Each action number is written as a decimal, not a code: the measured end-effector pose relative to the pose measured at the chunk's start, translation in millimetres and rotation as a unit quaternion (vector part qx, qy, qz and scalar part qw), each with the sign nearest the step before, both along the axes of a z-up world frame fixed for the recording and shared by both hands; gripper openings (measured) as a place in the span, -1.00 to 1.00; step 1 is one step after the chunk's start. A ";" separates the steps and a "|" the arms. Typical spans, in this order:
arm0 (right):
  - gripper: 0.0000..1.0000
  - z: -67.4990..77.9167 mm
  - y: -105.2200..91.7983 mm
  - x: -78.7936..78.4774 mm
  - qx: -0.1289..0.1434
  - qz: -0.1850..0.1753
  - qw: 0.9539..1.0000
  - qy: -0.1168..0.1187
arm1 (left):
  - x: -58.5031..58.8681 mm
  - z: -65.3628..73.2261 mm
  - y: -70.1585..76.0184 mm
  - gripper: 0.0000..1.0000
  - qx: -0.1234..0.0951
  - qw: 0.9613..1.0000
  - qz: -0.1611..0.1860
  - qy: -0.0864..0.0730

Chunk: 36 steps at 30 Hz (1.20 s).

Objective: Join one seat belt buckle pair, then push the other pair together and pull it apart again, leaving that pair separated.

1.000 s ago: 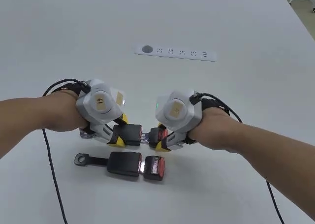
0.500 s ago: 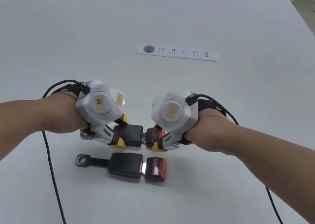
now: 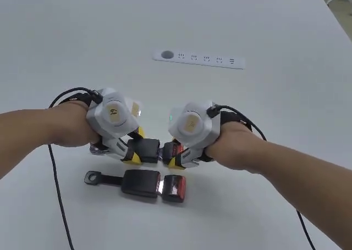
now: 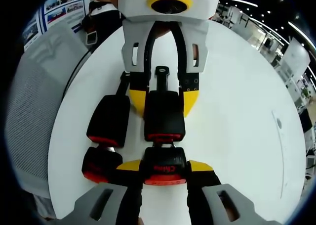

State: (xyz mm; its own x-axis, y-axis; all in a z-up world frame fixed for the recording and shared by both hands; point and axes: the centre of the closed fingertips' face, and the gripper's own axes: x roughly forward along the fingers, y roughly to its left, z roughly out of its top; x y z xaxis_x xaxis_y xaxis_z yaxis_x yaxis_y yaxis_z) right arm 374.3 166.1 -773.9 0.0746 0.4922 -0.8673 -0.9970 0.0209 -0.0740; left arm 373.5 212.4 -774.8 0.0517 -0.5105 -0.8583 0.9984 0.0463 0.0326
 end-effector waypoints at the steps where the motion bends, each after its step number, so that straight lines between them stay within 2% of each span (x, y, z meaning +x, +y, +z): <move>1: -0.39 -1.3 -0.1 0.6 0.000 -0.001 1.000 0.000 | 0.0 0.2 0.0 -0.35 0.000 1.000 0.000 0.000; 5: -0.39 -2.1 -1.6 0.7 0.002 -0.007 1.000 0.001 | 3.2 -0.4 2.9 -0.34 -0.001 1.000 0.003 -0.001; 7: -0.39 -2.3 -1.7 0.7 0.001 -0.011 1.000 0.001 | -0.1 0.1 0.3 -0.34 -0.002 1.000 0.008 0.002; 15: -0.39 -1.6 -6.0 0.2 -0.001 -0.014 1.000 0.001 | 3.4 -1.0 3.2 -0.34 -0.003 1.000 0.003 0.003; 20: -0.38 -2.3 -12.1 1.2 -0.005 -0.010 1.000 -0.001 | 1.1 -0.5 1.3 -0.34 -0.008 1.000 0.003 0.003; 23: -0.38 -2.0 -15.5 0.4 0.007 -0.010 1.000 0.002 | 3.5 -0.8 3.4 -0.33 -0.007 1.000 0.001 0.002; 25: -0.38 -2.3 -15.0 1.4 0.009 -0.009 1.000 0.001 | -1.4 0.0 -0.5 -0.33 -0.004 1.000 -0.002 0.001; 26: -0.38 -2.5 -15.8 2.5 0.008 -0.008 1.000 -0.001 | 0.0 0.1 0.3 -0.33 -0.004 1.000 -0.002 0.001; 36: -0.37 -3.3 -50.0 -0.9 0.002 -0.021 1.000 -0.006 | -1.3 1.8 0.3 -0.33 -0.008 1.000 0.001 -0.001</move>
